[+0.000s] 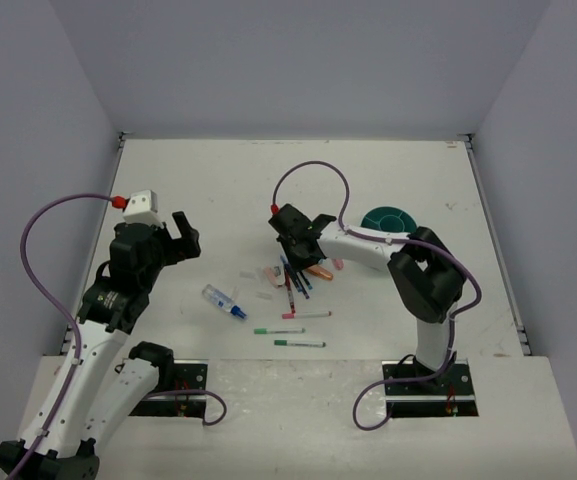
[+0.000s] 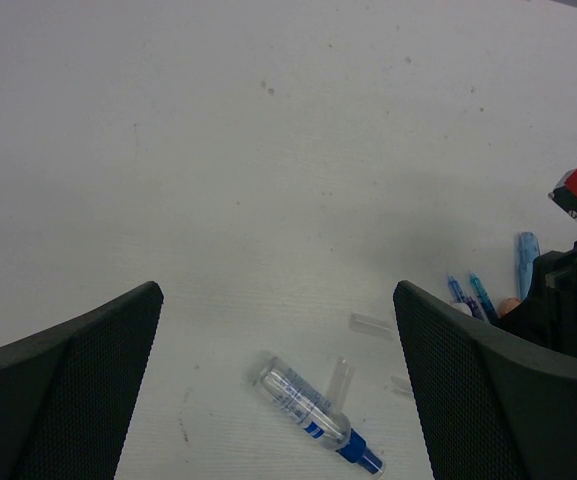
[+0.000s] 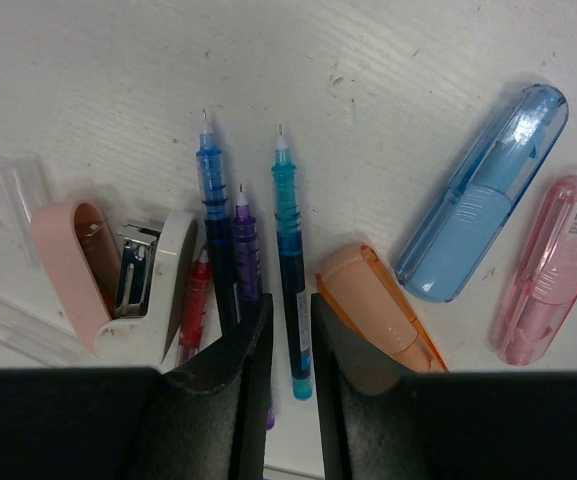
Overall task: Sort the stationery into containers
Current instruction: Pick up the pen from the center of the board.
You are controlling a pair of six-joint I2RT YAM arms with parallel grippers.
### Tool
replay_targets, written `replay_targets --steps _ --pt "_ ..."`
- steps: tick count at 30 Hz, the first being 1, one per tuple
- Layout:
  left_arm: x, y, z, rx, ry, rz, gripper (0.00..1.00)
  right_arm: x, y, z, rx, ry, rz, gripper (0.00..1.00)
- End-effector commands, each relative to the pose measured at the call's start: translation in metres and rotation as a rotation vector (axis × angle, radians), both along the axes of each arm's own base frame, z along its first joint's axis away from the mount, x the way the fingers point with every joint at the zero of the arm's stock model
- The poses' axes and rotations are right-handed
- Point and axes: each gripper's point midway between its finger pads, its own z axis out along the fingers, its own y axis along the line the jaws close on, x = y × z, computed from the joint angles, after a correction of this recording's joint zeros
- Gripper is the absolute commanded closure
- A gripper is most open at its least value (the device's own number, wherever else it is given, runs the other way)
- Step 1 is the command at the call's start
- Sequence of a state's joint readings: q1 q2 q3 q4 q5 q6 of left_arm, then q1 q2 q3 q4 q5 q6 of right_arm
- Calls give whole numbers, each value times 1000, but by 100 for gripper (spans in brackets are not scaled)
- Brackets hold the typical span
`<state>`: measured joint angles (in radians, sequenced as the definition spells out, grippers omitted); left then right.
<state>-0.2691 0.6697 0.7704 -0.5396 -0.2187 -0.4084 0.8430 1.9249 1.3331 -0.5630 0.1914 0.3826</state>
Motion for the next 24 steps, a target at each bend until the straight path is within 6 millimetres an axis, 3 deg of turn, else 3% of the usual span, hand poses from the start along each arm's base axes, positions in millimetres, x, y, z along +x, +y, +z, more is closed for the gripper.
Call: replay_targets --steps 1,11,14,16,18,19,22,24 --pt "2 -4 4 0 -26 -25 0 1 3 -5 3 8 15 78" --pt "1 10 3 27 -16 50 0 -5 -10 -33 -64 58 3 83" --pt "4 10 -3 36 15 57 0 -5 -12 -29 -61 50 -4 94" --pt "8 9 -5 38 39 59 0 -3 -14 -15 -48 24 -15 100" --pt "13 6 -11 20 100 78 0 1 -16 23 -3 -45 -34 100" --pt "14 2 -11 1 117 74 0 1 -20 24 -19 -48 -40 100" --pt "21 -25 -8 -86 139 53 0 4 -34 94 49 -186 -78 100" --pt "23 -46 -9 -122 140 87 0 3 -44 123 89 -244 -100 100"
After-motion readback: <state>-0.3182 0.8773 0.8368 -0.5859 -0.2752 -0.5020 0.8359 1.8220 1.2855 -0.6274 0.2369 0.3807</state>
